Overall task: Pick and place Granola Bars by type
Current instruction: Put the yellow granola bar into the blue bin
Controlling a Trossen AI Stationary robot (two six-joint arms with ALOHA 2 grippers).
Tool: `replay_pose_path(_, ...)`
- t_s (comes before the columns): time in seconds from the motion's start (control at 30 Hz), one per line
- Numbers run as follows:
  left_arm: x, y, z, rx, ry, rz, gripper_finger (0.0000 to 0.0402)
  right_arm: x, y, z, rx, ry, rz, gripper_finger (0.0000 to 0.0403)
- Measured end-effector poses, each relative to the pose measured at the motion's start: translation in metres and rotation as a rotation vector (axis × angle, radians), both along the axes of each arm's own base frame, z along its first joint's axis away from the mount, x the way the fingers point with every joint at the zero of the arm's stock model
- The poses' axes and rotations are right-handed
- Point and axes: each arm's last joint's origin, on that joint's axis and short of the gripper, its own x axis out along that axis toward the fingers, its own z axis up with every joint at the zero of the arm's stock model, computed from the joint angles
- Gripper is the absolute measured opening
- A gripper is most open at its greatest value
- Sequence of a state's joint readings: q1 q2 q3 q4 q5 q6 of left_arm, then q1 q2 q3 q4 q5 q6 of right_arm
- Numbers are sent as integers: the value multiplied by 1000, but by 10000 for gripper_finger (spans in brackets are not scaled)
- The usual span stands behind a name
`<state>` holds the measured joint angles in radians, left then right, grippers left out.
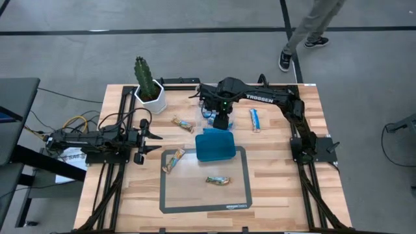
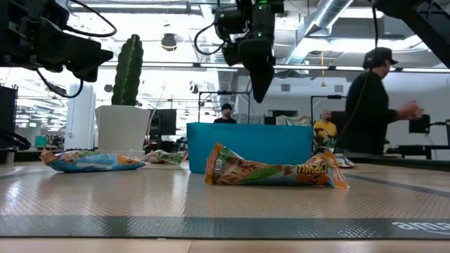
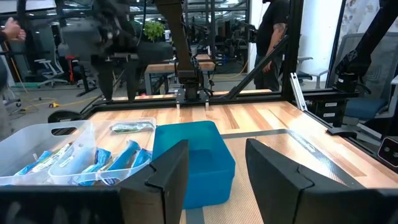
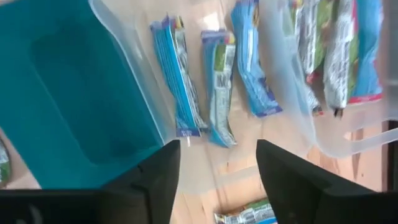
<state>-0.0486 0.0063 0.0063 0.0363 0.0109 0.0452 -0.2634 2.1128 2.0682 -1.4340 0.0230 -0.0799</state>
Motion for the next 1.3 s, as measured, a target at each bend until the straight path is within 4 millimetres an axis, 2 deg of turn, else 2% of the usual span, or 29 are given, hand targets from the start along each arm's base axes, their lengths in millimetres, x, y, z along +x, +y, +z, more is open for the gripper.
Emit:
replay_pose_path(0.2,0,0,0,0,0,0,153,-7,8,24,-29,-113,22,221)
replay_pose_path(0.3,0,0,0,0,0,0,153,-21,15,35,-51,-204,23,220)
replay_pose_path(0.37,0,0,0,0,0,0,153,-37,21,34,-58,-250,-5,219)
replay_pose_path(0.5,0,0,0,0,0,0,153,-75,29,20,-36,-298,-149,215)
replay_pose_path(0.73,0,0,0,0,0,0,153,-147,27,-10,-62,-246,-641,213)
replay_pose_path(0.9,0,0,0,0,0,0,153,-184,25,-36,-126,-202,-859,217)
replay_pose_path(1.1,0,0,0,0,0,0,153,-199,25,-63,-126,-162,-909,219)
replay_pose_path(1.3,0,0,0,0,0,0,153,-187,18,-81,-112,-195,-966,220)
